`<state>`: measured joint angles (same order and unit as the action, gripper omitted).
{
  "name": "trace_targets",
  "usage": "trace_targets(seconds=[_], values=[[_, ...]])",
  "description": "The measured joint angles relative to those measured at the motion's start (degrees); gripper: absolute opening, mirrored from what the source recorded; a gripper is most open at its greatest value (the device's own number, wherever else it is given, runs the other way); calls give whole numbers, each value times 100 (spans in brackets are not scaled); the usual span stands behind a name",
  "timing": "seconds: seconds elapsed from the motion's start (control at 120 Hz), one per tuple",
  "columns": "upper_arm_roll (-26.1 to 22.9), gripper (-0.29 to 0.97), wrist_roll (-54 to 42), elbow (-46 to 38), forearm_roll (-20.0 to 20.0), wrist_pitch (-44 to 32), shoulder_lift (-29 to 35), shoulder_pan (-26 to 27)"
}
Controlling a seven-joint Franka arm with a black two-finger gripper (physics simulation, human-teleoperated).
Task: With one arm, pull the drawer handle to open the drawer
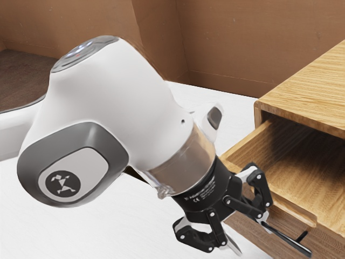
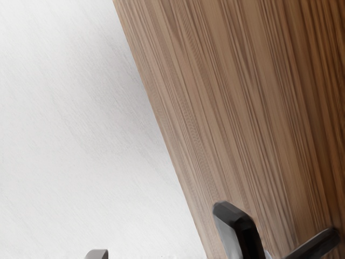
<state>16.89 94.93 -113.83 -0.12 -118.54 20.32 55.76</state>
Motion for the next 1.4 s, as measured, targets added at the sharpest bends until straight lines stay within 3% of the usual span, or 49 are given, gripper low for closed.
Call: trace_targets(seconds=[0.692, 0.883, 1.025, 1.4], values=[[-466, 25, 739, -1387, 447, -116, 1560, 84], [-481, 26, 925, -1454, 430, -186, 1612, 223], [-757, 26, 1171, -1487, 550, -344, 1627, 161], [-1192, 26, 1723, -1786, 272, -288, 2055, 311]])
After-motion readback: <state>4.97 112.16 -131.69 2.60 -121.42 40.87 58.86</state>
